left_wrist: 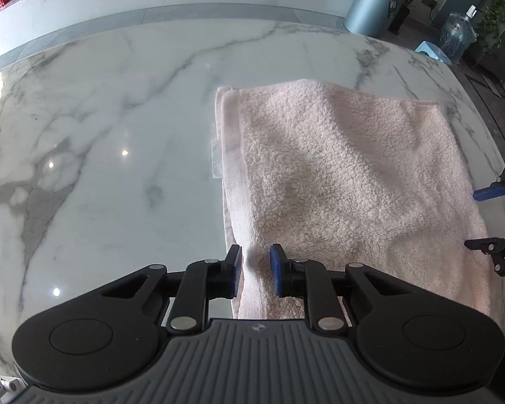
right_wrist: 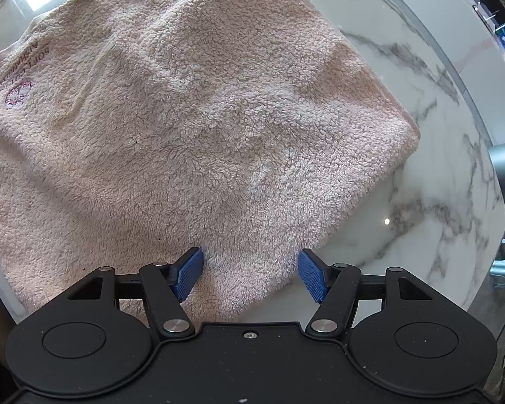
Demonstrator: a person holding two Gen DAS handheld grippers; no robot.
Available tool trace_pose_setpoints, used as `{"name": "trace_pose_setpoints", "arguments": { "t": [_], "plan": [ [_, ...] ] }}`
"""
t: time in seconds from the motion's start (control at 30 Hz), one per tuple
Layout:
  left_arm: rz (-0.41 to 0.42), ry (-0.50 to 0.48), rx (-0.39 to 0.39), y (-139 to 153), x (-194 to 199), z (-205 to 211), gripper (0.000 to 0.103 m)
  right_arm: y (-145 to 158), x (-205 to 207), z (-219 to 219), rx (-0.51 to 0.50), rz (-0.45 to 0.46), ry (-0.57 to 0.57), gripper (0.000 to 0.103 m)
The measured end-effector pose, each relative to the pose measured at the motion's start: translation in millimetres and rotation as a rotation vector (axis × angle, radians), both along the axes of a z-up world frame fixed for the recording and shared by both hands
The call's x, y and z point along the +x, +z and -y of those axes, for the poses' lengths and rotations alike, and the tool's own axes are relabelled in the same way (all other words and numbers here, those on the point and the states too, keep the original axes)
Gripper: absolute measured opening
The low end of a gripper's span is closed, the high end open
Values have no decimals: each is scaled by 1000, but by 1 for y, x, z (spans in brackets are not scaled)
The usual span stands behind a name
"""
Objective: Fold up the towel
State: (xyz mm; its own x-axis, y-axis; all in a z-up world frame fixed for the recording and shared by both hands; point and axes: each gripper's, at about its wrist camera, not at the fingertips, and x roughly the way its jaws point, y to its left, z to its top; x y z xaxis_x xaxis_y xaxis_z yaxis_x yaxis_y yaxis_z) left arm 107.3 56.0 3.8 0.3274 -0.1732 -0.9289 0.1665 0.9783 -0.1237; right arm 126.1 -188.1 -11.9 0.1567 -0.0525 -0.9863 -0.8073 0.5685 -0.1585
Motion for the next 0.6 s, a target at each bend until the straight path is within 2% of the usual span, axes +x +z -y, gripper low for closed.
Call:
{"name": "trace_pose_setpoints", "arguments": {
  "t": [0.17,0.33,0.4,0.43,0.47,0.53,0.6],
  "plan": [
    [32,-18,59,-4,-5,4,18,0,-4,2,1,-5,-4,62],
    [56,17,58,7,-9,-9,18,-1,-8,4,2,-12,-8,62],
    [96,39,150,13,-10,-13,15,-1,-10,5,1,-11,-8,62],
    [100,44,144,15,-10,-17,15,-1,-12,5,1,-10,-7,62],
    [83,61,62,17,-9,-25,15,-1,-13,6,1,-9,-8,62],
    [63,74,-36,20,-8,-30,15,-2,-15,7,3,-9,-8,63],
    [71,48,-27,21,-8,-22,15,-2,-17,8,3,-11,-10,63]
  ]
}}
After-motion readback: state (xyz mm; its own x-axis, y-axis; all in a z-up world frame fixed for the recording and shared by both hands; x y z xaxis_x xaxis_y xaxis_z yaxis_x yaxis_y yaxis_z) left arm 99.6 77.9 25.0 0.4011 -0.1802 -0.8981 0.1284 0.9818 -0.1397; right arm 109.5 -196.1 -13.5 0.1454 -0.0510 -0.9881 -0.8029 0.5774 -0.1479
